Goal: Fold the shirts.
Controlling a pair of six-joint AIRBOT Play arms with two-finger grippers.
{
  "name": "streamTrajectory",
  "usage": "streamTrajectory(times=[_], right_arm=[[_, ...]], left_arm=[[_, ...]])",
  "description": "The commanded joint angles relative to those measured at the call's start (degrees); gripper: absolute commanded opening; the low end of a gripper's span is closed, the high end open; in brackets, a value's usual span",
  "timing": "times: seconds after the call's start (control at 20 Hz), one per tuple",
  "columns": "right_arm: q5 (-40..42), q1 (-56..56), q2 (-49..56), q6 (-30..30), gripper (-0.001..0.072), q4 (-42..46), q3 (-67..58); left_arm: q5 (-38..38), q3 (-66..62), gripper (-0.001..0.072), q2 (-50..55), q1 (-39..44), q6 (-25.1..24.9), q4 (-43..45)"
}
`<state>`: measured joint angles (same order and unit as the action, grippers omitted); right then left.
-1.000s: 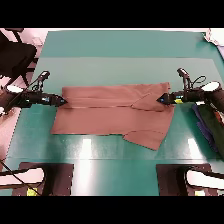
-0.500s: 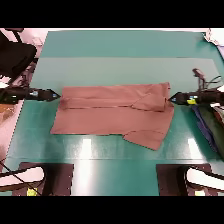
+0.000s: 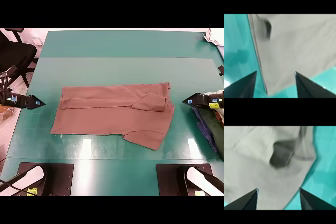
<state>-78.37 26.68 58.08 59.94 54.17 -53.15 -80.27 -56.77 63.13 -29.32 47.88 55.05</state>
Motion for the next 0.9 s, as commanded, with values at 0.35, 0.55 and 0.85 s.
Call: streamTrajectory(times=[0.35, 0.55, 0.85], right_arm=[[-6.2, -3.4, -14.5, 10.3, 0.06, 6.9, 16.0], [-5.4, -2.4, -20.5, 12.7, 0.06, 6.9, 21.9], [-6.9, -2.4, -24.9, 14.2, 0.06, 6.8, 25.6]], left_arm=[[5.5, 15.8, 0.0686, -1.3, -0.2, 7.9, 7.5], [6.3, 16.4, 0.0685, -0.5, -0.2, 8.9, 7.5], [7.8, 18.6, 0.0685, 4.4, -0.2, 8.6, 2.7]])
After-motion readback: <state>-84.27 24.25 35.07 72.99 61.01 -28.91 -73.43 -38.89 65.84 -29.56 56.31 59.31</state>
